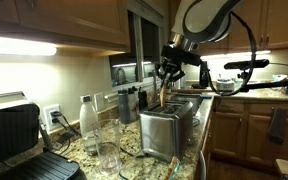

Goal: Put the slices of bread in the toaster

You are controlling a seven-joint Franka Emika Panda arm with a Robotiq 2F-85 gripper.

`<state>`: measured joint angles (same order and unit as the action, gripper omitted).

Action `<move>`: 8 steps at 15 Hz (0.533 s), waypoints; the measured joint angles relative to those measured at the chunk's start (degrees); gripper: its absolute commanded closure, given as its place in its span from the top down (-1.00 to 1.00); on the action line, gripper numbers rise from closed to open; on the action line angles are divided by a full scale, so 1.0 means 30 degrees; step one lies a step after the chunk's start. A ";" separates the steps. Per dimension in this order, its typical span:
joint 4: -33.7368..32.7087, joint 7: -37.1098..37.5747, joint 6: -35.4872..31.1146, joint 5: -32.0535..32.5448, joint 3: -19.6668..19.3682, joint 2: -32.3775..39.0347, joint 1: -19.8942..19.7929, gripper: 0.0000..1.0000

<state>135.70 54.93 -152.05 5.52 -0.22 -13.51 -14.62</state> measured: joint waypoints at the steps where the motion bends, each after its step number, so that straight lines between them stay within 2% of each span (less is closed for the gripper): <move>1: 0.0042 0.0672 0.0000 0.0435 0.0019 -0.0003 -0.0051 -0.93; 8: 0.0299 0.3429 -0.0028 0.1473 0.0059 -0.0008 -0.0110 -0.93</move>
<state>136.59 65.22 -152.14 9.94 -0.04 -13.53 -14.94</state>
